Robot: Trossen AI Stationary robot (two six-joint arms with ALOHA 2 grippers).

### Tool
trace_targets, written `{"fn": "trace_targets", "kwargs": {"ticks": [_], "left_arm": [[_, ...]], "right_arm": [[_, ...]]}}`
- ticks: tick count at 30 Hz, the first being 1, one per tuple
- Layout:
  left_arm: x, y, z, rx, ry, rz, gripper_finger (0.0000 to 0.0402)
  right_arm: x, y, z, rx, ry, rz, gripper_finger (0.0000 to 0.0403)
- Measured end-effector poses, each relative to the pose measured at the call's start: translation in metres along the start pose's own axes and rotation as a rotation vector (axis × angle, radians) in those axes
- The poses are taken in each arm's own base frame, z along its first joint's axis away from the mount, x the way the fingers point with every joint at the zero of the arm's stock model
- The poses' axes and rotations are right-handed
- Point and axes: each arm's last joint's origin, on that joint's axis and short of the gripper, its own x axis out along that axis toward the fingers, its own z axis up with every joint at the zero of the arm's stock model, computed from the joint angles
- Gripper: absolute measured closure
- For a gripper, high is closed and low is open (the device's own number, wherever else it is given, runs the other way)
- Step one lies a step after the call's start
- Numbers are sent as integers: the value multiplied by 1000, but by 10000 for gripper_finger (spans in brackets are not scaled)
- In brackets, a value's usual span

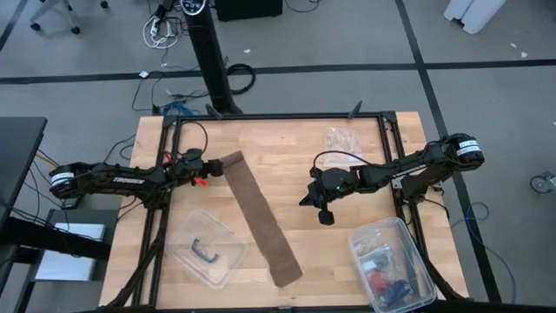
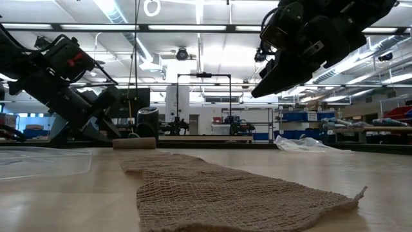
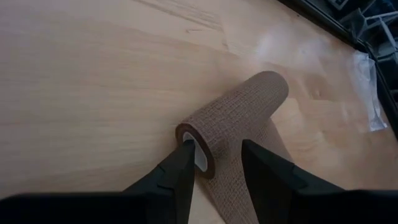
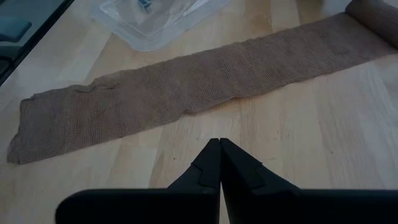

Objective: Roll bandage
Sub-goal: Roll the brown bandage

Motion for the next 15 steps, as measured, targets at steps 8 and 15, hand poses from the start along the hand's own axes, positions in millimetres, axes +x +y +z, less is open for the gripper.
{"fn": "trace_targets", "kwargs": {"ticks": [8, 15], "left_arm": [[0, 0, 0, 22, 3, -1, 265], [0, 0, 1, 43, 3, 1, 265]], "right_arm": [[-1, -21, 16, 45, -186, -103, 400], [19, -108, 17, 281, -237, -188, 401]]}}
